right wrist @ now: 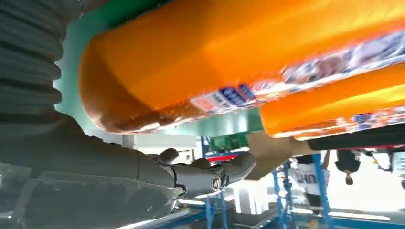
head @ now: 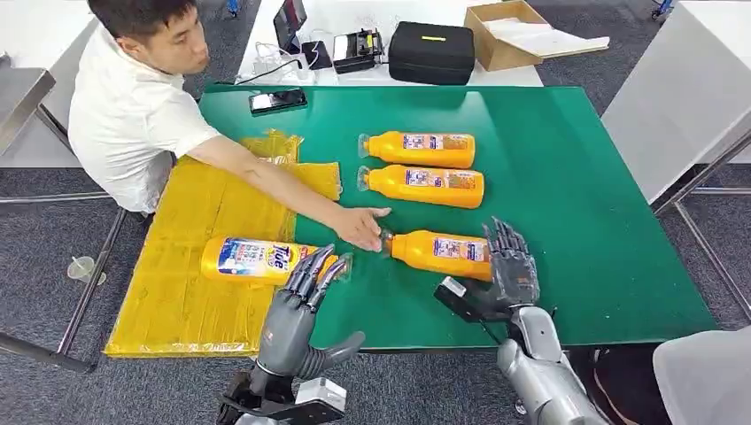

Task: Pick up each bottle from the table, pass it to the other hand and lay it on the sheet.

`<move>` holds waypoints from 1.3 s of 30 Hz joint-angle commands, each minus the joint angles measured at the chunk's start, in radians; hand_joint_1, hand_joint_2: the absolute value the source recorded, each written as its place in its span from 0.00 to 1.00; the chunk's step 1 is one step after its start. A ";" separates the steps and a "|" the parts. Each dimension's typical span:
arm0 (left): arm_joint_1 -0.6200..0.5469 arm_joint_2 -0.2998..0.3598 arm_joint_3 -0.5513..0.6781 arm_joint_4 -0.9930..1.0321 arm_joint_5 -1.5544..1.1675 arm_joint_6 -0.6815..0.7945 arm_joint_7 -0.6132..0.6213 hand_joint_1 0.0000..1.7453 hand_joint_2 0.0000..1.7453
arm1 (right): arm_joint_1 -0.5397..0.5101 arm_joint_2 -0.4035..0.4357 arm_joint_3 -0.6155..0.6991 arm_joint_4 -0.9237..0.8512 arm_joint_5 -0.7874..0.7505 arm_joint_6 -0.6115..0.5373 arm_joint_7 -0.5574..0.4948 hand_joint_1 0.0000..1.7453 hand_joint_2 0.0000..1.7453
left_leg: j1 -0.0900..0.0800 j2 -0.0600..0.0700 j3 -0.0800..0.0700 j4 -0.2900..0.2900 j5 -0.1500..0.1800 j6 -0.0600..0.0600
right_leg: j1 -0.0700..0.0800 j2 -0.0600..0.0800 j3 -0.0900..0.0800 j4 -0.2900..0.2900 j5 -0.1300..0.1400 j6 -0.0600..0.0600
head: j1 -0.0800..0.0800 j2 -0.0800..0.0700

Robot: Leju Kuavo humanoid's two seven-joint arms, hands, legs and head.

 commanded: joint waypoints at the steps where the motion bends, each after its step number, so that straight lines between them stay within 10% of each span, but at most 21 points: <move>1: -0.032 0.003 -0.014 0.055 0.012 0.006 -0.008 0.00 1.00 | -0.094 -0.002 0.073 0.157 0.019 0.029 0.028 0.00 1.00 | 0.000 0.002 0.003 0.000 -0.001 0.000 | 0.001 0.001 0.003 -0.001 -0.001 -0.003 | 0.000 0.000; 10: -0.047 0.011 -0.024 0.057 0.034 0.006 -0.017 0.00 1.00 | -0.189 -0.011 0.106 0.293 -0.017 0.277 0.077 0.07 1.00 | 0.000 0.003 0.004 0.000 -0.001 0.000 | 0.001 0.001 0.002 -0.001 0.000 -0.002 | 0.000 0.000; 11: -0.047 0.011 -0.024 0.057 0.034 0.006 -0.017 0.00 1.00 | -0.189 -0.011 0.106 0.293 -0.017 0.277 0.077 0.22 1.00 | 0.001 0.004 0.005 0.000 -0.001 0.000 | 0.002 0.001 0.004 -0.001 0.000 -0.004 | 0.000 0.000; 12: -0.044 0.014 -0.024 0.052 0.036 0.008 -0.016 0.00 1.00 | -0.190 -0.009 0.106 0.298 -0.024 0.307 0.102 0.78 1.00 | 0.001 0.004 0.007 0.000 -0.001 0.000 | 0.002 0.000 0.005 -0.002 0.000 -0.004 | 0.000 0.000; 14: -0.042 0.020 -0.025 0.048 0.038 0.012 -0.013 0.00 1.00 | -0.194 -0.009 0.111 0.302 -0.034 0.369 0.142 1.00 1.00 | 0.001 0.004 0.008 0.000 -0.001 0.000 | 0.002 -0.001 0.007 -0.002 0.000 -0.004 | 0.000 0.000; 30: -0.045 0.016 -0.024 0.056 0.035 0.022 -0.008 0.00 1.00 | -0.188 -0.003 0.115 0.278 -0.076 0.447 0.144 1.00 1.00 | 0.001 0.004 0.018 -0.001 -0.002 0.001 | 0.002 -0.001 0.016 -0.004 0.000 -0.003 | 0.000 0.000; 39: -0.066 0.008 -0.045 0.076 0.176 -0.019 -0.103 0.00 1.00 | -0.045 -0.049 0.040 0.102 -0.580 0.782 -0.263 1.00 1.00 | 0.003 0.007 0.028 -0.002 -0.008 0.000 | 0.004 0.004 0.015 -0.007 -0.001 -0.004 | 0.001 0.000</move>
